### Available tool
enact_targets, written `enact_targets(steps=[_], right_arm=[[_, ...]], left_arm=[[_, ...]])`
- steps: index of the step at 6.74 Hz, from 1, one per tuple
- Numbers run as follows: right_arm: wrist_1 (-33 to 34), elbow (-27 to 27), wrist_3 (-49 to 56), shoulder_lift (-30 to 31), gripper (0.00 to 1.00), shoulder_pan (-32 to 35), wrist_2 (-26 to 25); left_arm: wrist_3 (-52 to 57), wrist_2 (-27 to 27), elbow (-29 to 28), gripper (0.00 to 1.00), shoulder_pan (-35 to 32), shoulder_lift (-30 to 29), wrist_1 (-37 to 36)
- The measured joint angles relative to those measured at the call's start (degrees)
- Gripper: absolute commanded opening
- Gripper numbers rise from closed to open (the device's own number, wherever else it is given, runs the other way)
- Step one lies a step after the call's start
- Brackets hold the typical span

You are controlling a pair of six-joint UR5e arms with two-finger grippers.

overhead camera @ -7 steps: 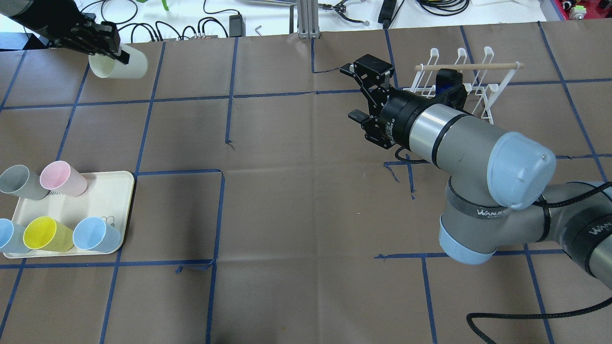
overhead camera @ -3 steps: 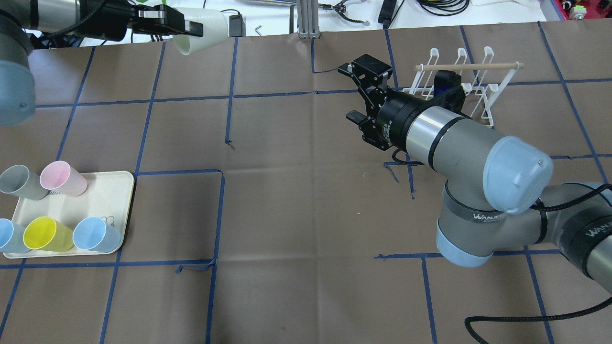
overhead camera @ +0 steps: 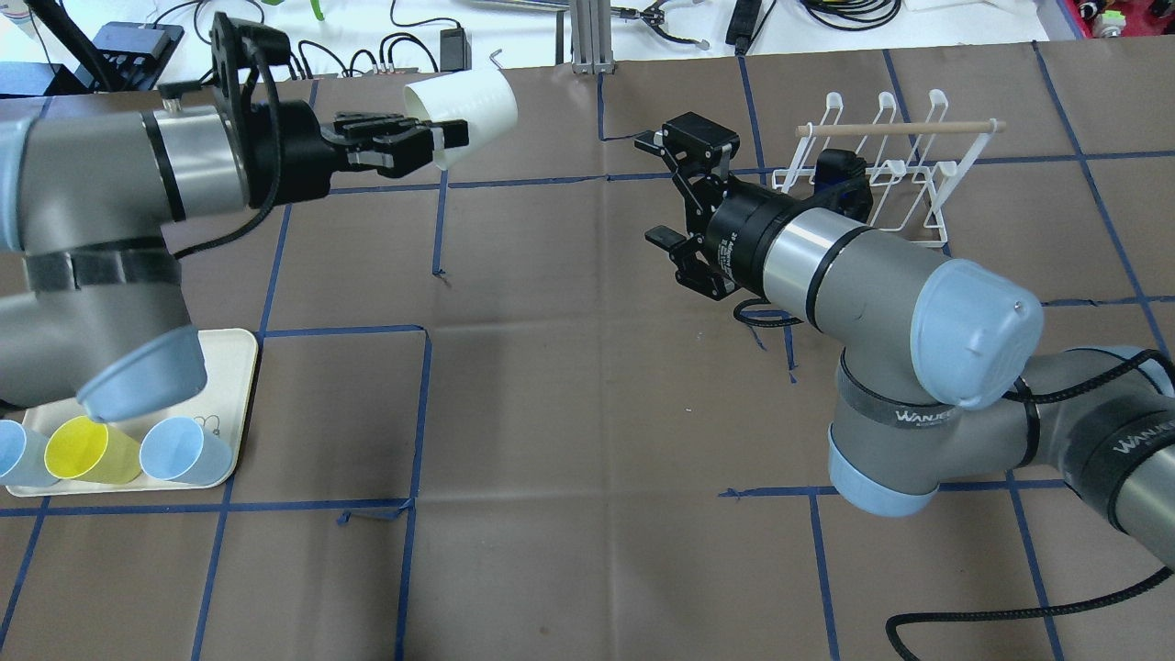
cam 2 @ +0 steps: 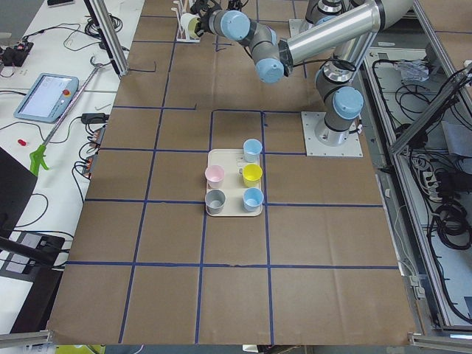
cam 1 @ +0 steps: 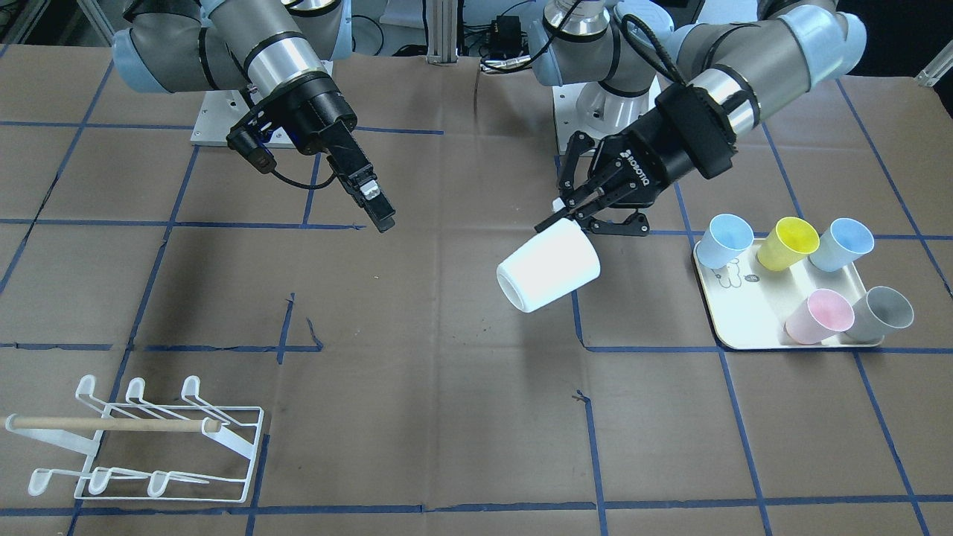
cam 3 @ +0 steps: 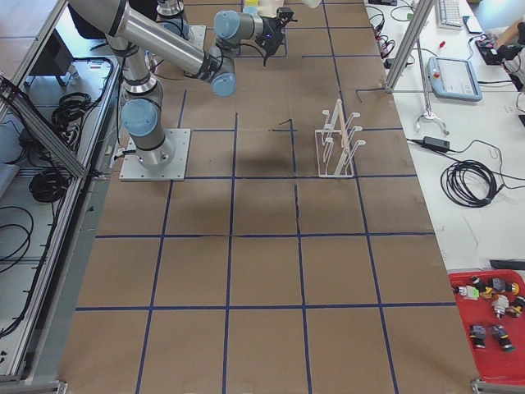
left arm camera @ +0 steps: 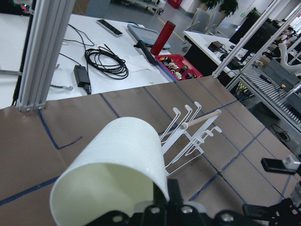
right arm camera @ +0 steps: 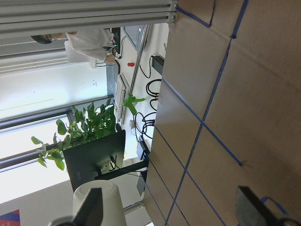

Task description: Transfer IKEA cup to right arm and place on rack

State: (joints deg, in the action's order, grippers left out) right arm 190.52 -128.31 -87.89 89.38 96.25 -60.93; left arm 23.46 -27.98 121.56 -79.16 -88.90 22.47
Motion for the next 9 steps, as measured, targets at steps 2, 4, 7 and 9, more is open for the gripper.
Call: enact_targets(steps=[2, 4, 7, 9], right_arm=[[-0.6, 1.8, -0.6, -1.0, 1.0, 0.7, 0.0], [-0.8, 3.2, -0.7, -2.4, 1.0, 2.7, -1.1], [-0.9, 3.6, -0.8, -3.0, 1.0, 4.6, -2.3], [-0.9, 3.6, -0.8, -3.3, 1.0, 5.0, -2.3]], left_arm=[[-8.2, -0.2, 5.7, 0.0, -4.2, -0.2, -14.5], [-12.0, -3.8, 8.2, 0.0, -8.0, 0.5, -18.5], [-13.0, -6.3, 10.1, 0.0, -10.2, 0.9, -20.3], [-13.1, -6.4, 10.1, 0.0, -10.2, 0.9, -20.4]])
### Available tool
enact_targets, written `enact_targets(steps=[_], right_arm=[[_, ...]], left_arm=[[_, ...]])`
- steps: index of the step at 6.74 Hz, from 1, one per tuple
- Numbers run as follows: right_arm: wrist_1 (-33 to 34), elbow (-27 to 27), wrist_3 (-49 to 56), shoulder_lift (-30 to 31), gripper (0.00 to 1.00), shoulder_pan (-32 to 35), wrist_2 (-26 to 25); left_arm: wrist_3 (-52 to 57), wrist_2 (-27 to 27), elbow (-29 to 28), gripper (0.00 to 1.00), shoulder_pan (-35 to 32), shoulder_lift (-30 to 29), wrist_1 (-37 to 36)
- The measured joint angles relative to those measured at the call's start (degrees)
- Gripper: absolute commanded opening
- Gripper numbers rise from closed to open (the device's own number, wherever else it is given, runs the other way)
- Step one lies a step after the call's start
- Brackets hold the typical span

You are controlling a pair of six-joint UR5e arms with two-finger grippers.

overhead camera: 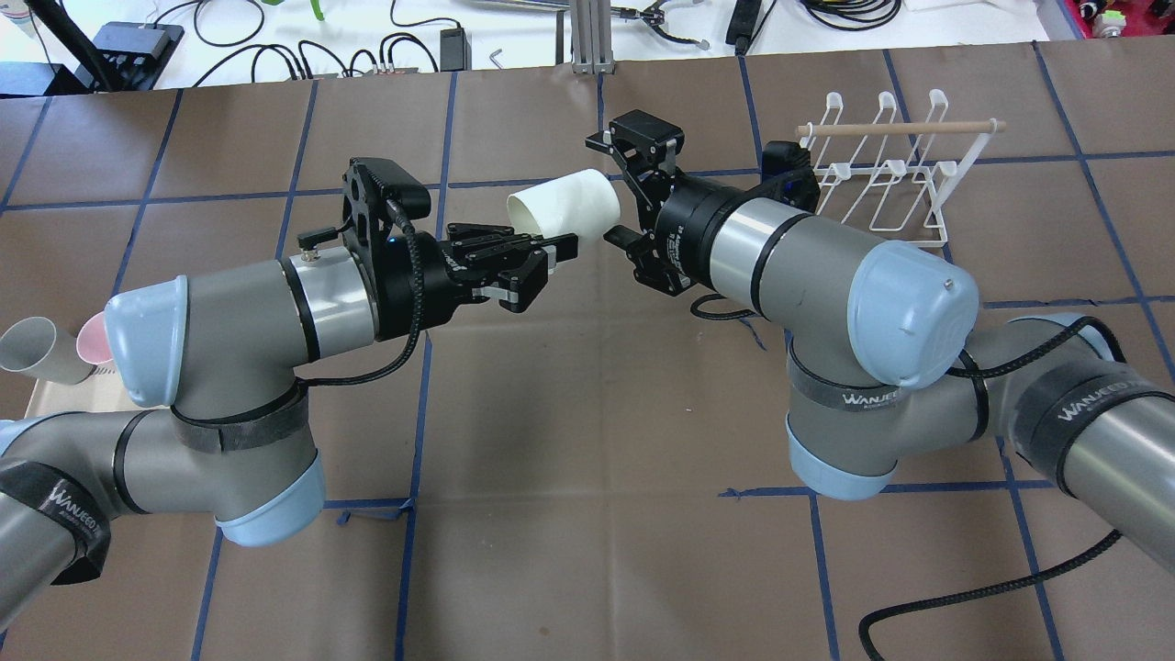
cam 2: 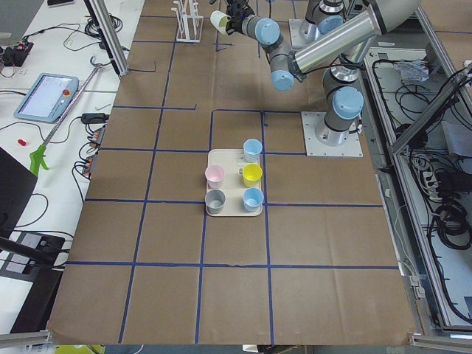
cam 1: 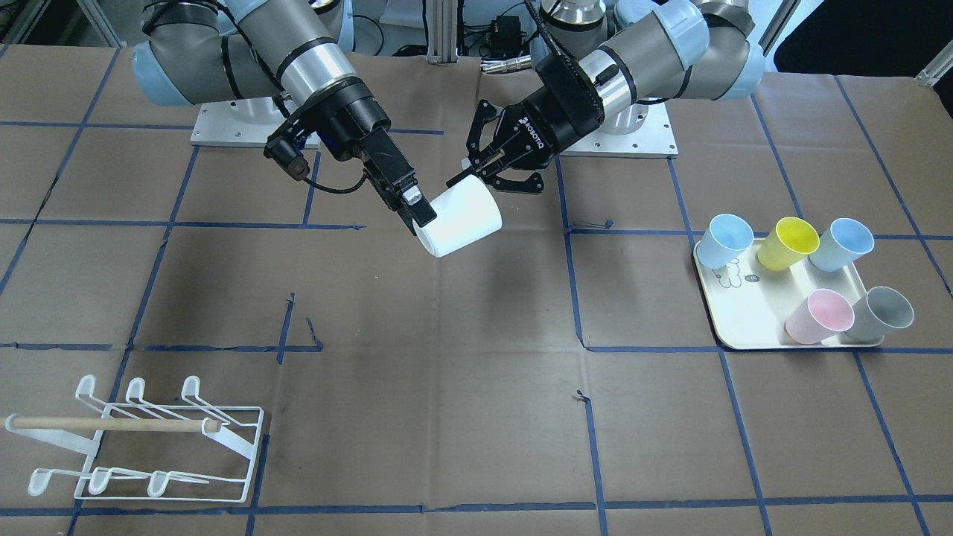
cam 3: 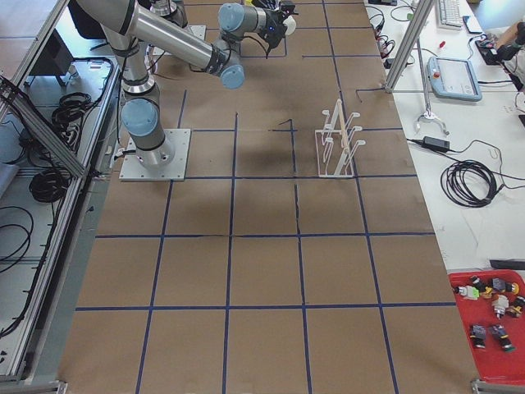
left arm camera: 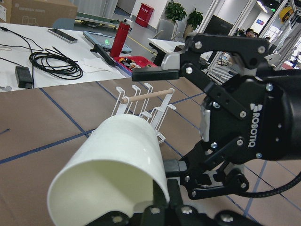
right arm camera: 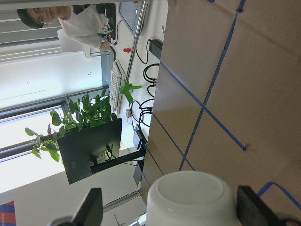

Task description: Transfer IKEA cup to right arm and place on rack

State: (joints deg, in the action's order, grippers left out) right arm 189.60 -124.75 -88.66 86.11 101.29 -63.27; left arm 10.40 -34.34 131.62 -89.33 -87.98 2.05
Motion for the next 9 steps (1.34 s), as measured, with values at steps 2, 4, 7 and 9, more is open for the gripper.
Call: enact_targets(steps=[2, 4, 7, 9], right_arm=[[-0.3, -0.2, 0.1, -0.1, 1.0, 0.1, 0.0], [-0.5, -0.5, 0.0, -0.6, 0.99, 0.2, 0.0], [-2.7, 0.9, 0.0, -0.9, 0.99, 2.0, -1.7], [-3.6, 2.3, 0.0, -1.5, 0.98, 3.4, -2.3]], left_arm=[[-0.1, 0.0, -0.2, 0.0, 0.5, 0.0, 0.0], [-0.7, 0.1, -0.3, 0.0, 0.7, 0.0, -0.1], [-1.0, 0.0, -0.3, 0.0, 0.7, 0.0, -0.1], [-1.0, 0.0, -0.5, 0.0, 0.7, 0.0, -0.1]])
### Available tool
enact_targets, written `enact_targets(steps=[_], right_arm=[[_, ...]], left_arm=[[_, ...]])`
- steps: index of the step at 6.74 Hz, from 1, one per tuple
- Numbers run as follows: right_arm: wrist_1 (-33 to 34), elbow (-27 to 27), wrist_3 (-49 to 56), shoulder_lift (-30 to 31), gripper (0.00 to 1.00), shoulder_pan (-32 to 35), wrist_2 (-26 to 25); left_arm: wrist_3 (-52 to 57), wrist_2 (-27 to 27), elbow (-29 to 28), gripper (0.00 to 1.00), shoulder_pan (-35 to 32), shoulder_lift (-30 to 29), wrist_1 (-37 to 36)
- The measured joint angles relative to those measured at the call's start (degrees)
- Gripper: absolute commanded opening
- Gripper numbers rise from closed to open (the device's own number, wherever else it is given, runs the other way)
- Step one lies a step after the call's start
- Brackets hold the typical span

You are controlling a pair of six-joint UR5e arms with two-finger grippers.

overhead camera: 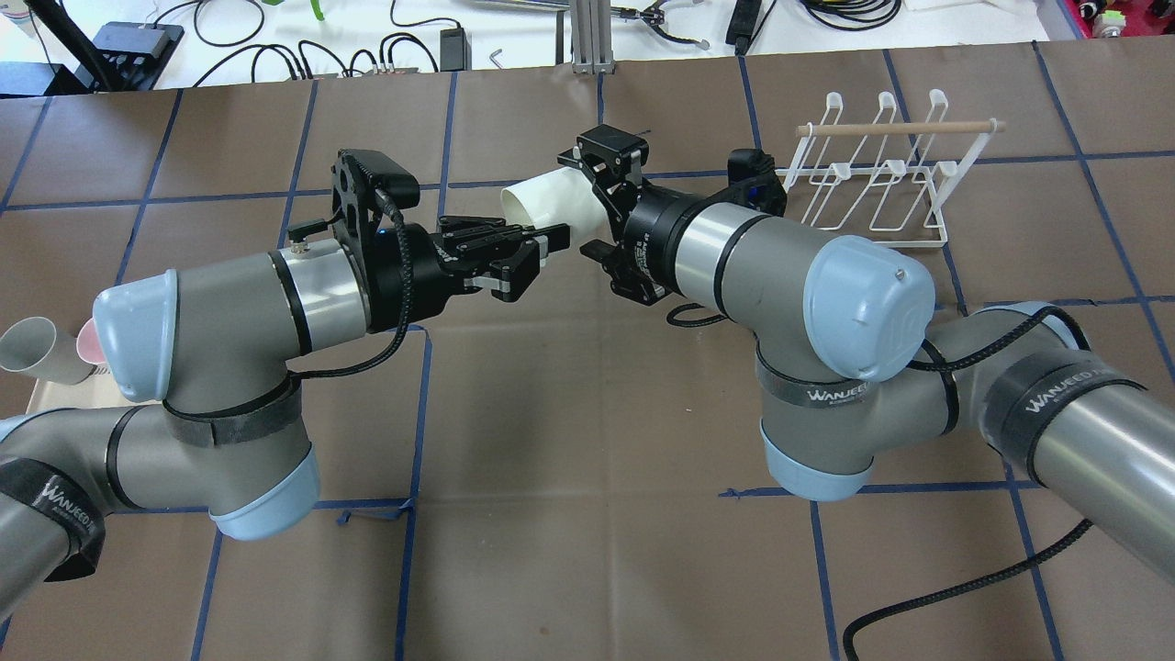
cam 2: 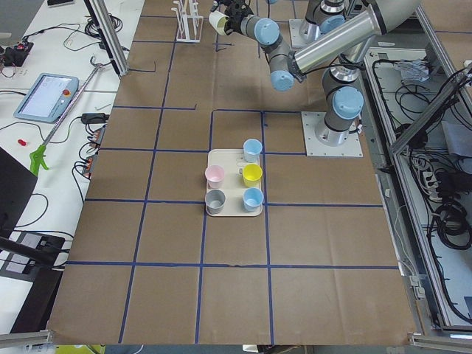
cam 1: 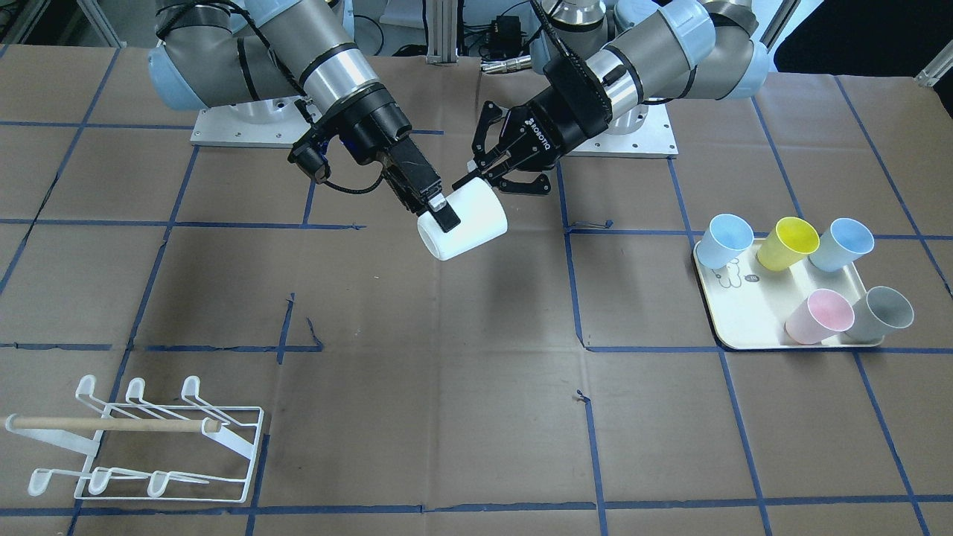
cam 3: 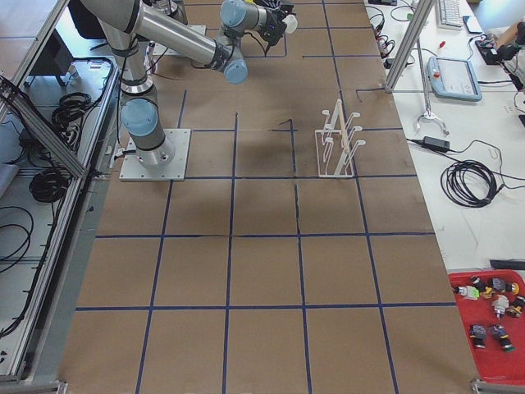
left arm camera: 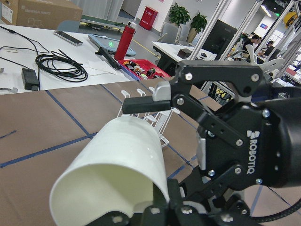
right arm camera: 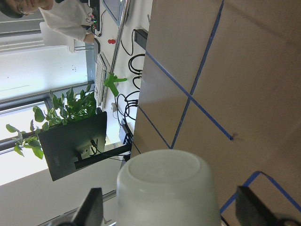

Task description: Transfer IKEA cup to right arm and place on rack

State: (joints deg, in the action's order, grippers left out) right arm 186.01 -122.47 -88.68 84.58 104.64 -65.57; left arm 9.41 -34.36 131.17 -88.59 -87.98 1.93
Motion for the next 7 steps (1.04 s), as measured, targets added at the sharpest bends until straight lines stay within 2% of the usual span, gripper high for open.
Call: enact_targets(steps=[1, 3, 4, 5, 7], right_arm=[[-0.1, 0.5, 0.0, -0.4, 0.87, 0.3, -0.3], [-0.1, 0.8, 0.0, -0.8, 0.52, 0.4, -0.5], [-0.1, 0.8, 0.1, -0.8, 0.46, 0.5, -0.4], [-0.1, 0.8, 0.1, -0.8, 0.41, 0.4, -0.2], [-0.1, 0.9, 0.2, -0.7, 0.37, 0.4, 0.0]], left_arm=[[0.0, 0.0, 0.0, 0.0, 0.0, 0.0, 0.0], [0.0, 0.0, 0.0, 0.0, 0.0, 0.0, 0.0], [0.0, 0.0, 0.0, 0.02, 0.0, 0.0, 0.0], [0.0, 0.0, 0.0, 0.25, 0.0, 0.0, 0.0], [-0.2, -0.5, -0.2, 0.9, 0.0, 0.1, 0.0]])
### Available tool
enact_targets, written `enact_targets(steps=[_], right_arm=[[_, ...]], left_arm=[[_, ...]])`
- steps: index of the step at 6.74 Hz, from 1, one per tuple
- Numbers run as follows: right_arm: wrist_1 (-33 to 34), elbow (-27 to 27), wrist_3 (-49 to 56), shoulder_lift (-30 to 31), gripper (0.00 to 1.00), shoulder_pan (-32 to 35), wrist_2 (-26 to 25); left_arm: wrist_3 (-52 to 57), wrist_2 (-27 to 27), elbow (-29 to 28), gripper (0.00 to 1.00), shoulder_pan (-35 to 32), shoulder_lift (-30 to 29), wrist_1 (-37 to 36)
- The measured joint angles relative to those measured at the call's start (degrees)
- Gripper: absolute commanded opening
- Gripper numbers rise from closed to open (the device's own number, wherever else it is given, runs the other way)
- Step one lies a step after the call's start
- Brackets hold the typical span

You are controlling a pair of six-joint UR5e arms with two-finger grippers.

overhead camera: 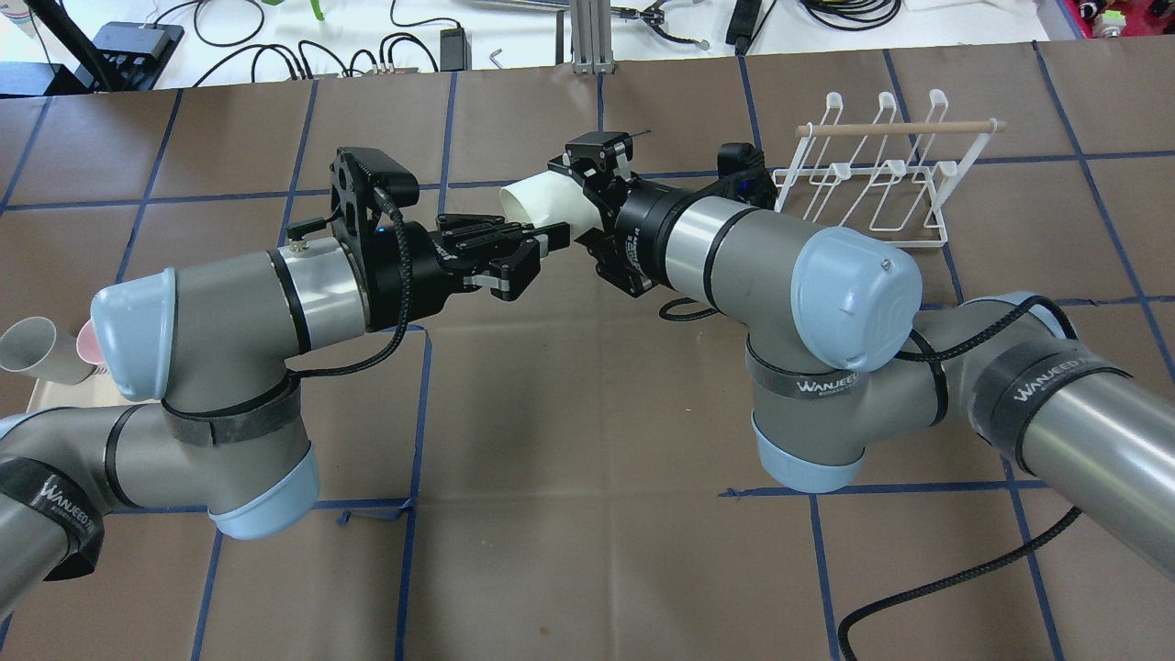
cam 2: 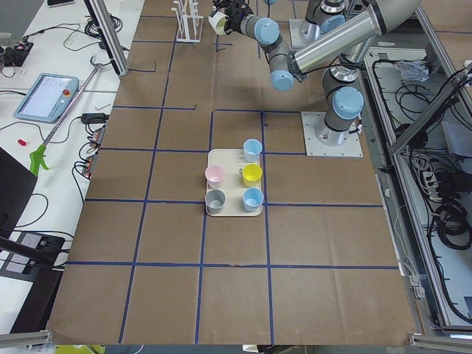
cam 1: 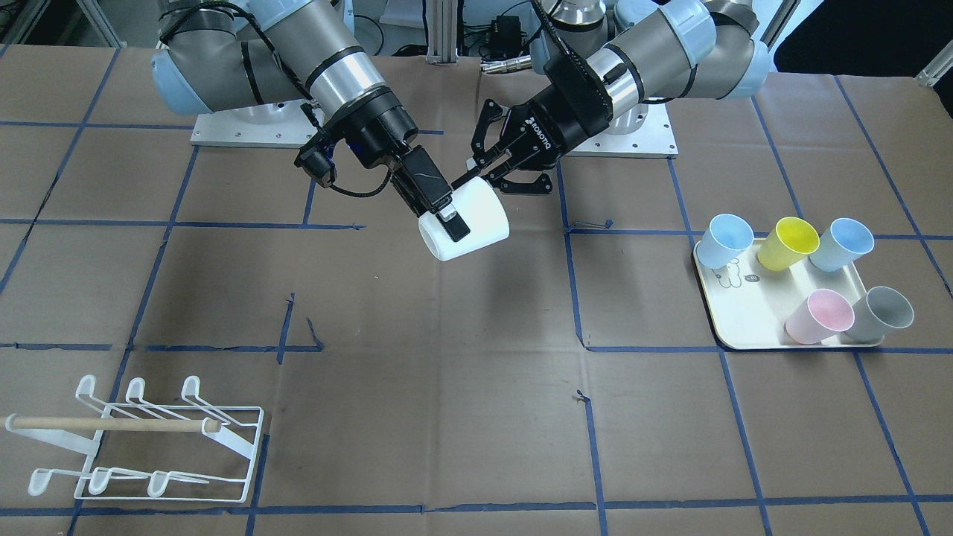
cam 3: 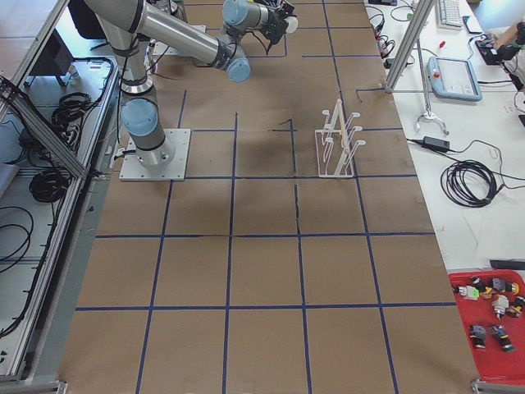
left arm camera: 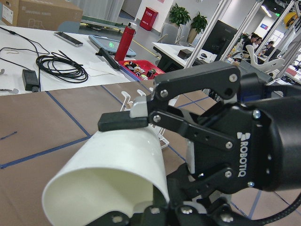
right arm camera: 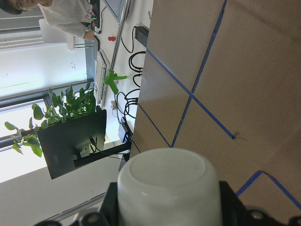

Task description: Transfer IKEA cup to right arm and place on rack

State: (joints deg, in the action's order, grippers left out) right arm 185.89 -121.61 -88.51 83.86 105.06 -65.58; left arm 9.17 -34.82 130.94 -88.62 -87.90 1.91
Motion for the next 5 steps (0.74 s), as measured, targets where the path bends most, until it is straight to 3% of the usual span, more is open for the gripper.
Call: enact_targets(steps=[1, 5], right_arm=[[0.0, 0.0, 0.0, 0.0, 0.36, 0.0, 0.1], [0.2, 1.9, 1.2, -0.7, 0.3, -0.8, -0.3]], left_arm=[[-1.2, -0.6, 0.0, 0.98, 0.0, 0.0, -0.5], [-8.5, -1.9, 0.4, 0.99, 0.9, 0.5, -3.7]])
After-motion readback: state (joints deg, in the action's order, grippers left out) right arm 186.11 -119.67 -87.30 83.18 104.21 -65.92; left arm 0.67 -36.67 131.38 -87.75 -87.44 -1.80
